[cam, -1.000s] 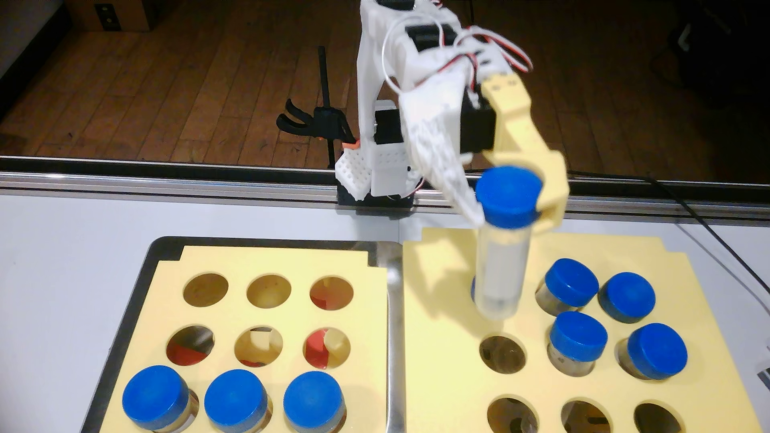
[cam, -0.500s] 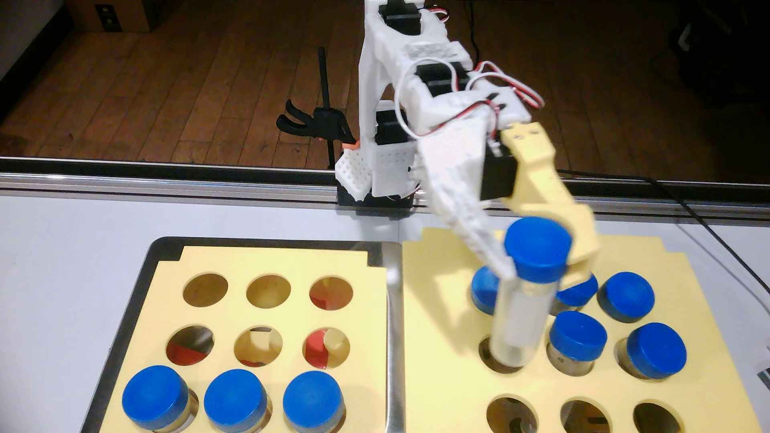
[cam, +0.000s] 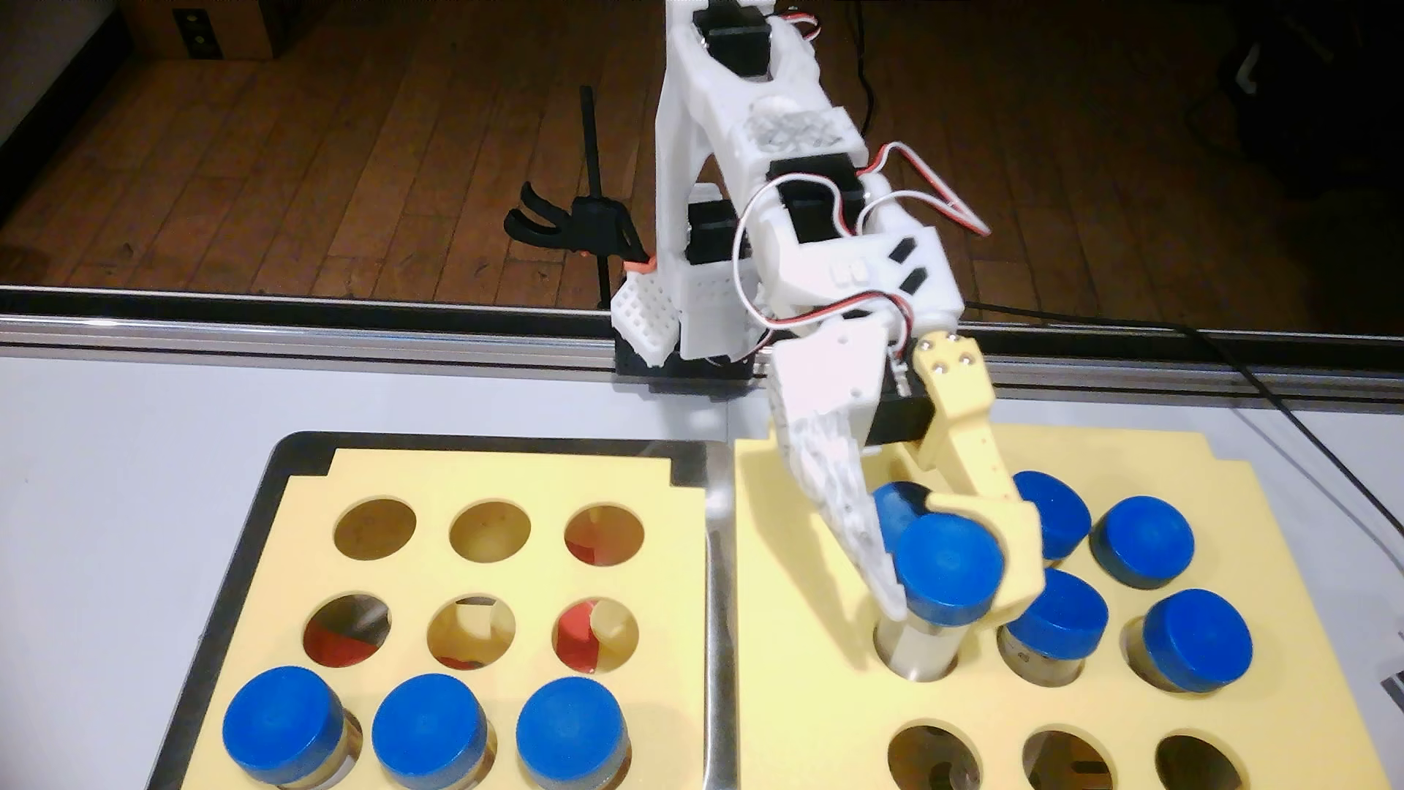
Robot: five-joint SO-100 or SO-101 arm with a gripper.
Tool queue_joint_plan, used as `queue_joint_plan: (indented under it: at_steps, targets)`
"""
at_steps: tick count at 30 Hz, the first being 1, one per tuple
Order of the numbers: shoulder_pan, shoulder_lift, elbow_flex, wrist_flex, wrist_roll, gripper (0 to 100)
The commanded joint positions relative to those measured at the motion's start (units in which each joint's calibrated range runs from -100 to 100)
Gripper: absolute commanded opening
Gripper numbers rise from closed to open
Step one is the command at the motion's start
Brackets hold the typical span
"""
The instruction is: Move the test tubes
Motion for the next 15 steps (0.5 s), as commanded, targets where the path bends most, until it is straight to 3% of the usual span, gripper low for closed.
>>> queue_joint_plan:
  at_steps: [1,7,15]
  targets:
    - [-2.35,-0.23,4.29,5.69,-0.35,10]
    - [-1.83,-0.14,4.11,5.3,-4.06,34]
    - [5.8,-1.36,-7.51,5.3,-3.64,34]
